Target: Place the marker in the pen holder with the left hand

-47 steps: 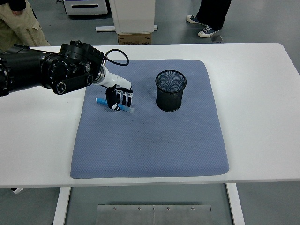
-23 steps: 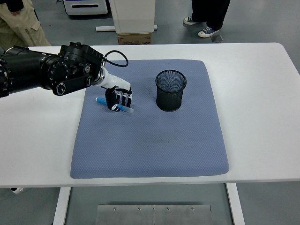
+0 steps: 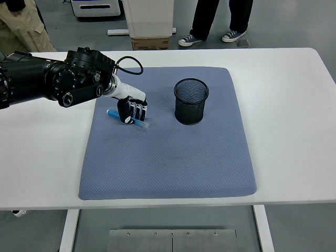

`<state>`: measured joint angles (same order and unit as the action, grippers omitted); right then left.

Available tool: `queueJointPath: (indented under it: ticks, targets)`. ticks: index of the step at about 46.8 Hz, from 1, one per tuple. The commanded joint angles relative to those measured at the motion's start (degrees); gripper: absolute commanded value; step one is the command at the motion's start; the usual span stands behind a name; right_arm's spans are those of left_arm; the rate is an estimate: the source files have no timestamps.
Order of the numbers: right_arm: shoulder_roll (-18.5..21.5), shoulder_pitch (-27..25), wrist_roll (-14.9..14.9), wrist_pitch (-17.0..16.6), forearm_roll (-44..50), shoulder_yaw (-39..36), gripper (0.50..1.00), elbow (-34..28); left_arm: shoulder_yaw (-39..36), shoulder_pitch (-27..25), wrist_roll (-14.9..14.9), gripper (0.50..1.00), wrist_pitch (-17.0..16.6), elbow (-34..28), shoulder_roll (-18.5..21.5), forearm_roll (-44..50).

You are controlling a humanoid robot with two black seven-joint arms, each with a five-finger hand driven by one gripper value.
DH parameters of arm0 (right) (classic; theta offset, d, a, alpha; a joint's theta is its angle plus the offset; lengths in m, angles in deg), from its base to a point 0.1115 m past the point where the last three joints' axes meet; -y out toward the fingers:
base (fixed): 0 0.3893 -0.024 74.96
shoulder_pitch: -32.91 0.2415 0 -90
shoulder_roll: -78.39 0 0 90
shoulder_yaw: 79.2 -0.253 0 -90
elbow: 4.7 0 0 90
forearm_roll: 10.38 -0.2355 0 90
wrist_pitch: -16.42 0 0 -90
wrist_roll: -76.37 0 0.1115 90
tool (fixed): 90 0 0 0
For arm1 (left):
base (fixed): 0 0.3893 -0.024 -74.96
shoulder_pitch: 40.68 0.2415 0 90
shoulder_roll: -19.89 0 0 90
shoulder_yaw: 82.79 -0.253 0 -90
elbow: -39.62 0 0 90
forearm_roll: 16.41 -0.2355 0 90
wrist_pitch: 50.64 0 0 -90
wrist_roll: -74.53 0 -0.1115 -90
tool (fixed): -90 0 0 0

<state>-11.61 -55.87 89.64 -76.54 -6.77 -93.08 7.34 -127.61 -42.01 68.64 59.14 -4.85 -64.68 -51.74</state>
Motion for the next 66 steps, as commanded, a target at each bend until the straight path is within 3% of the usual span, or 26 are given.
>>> queueJointPath:
  ticks: [1,9,37,48,60,66]
  targets:
    - [0.0,0.0,0.0,0.0,0.0,0.0,1.0,0.0,0.0,0.0,-0.1,0.593,0.1,0.0,0.0,0.0]
    - [0.0,0.0,0.0,0.0,0.0,0.0,1.0,0.0,0.0,0.0,-0.1,0.622,0.3,0.0,0.1,0.0]
    - [0.0,0.0,0.0,0.0,0.0,0.0,1.0,0.0,-0.1,0.1,-0.1,0.61,0.2,-0.1,-0.2,-0.4]
    - [0.0,0.0,0.0,0.0,0.0,0.0,1.0,0.0,-0.1,0.1,0.0,0.587,0.2,0.0,-0.2,-0.4]
    - [0.0,0.0,0.0,0.0,0.0,0.0,1.0,0.0,-0.1,0.0,-0.1,0.517,0.3,0.0,-0.1,-1.1]
    - [0.0,0.0,0.0,0.1,0.0,0.0,1.0,0.0,-0.1,-0.1,-0.1,0.505,0.3,-0.1,-0.1,-1.2]
